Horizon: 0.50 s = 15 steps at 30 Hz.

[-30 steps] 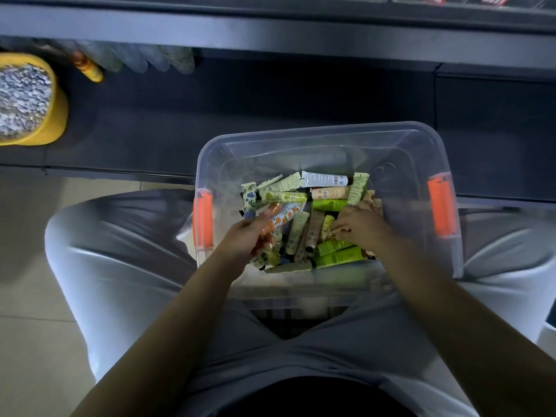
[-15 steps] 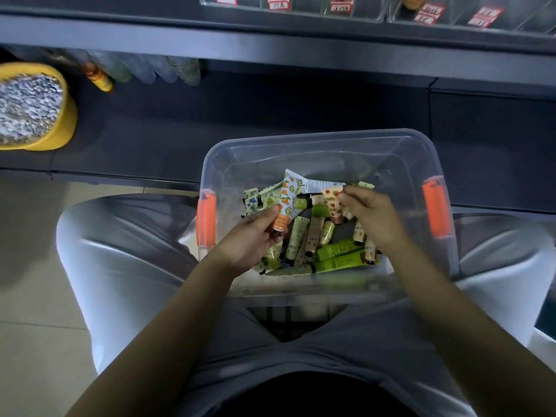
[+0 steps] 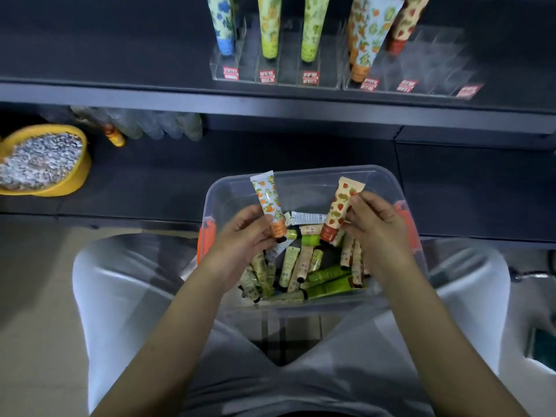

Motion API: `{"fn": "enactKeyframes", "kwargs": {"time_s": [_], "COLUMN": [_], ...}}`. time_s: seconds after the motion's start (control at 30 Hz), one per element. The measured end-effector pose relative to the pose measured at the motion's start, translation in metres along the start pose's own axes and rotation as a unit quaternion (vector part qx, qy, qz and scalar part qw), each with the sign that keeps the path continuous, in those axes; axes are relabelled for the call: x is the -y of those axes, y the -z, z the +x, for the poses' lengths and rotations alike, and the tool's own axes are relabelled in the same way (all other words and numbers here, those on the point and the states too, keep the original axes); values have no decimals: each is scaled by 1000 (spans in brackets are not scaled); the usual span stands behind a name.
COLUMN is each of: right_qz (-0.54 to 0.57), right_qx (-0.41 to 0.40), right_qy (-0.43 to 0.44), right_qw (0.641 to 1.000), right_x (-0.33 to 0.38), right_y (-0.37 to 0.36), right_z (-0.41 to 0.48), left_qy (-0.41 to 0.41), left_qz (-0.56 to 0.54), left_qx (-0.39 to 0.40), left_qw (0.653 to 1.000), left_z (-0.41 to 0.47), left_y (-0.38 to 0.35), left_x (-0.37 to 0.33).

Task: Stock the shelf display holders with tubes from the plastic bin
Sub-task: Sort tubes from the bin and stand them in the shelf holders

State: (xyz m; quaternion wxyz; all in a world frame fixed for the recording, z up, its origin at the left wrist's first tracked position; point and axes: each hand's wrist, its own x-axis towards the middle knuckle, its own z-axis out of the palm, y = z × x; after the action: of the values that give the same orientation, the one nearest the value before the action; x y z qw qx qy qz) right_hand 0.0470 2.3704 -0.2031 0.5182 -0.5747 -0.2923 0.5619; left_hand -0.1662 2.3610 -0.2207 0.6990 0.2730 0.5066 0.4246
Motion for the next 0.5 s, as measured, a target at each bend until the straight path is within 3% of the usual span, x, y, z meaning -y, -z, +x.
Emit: {"fn": "enactKeyframes", "kwargs": {"time_s": [0.13,0.5], "right_qz": [83,40], "right_qx": [-13,-9], "right_qy": [-11,148], "right_qw": [996,988], "right_x": [23,84], "right_y": [-7,-14], "right_z": [-1,1], "left_qy": [-43,-151], "left_qz": [-6,62], "left_qx": [-3,2], "left_qw": [999,987], "left_z": [-6,2], "left_y": [-9,-69], "left_x": [-19,-82]}}
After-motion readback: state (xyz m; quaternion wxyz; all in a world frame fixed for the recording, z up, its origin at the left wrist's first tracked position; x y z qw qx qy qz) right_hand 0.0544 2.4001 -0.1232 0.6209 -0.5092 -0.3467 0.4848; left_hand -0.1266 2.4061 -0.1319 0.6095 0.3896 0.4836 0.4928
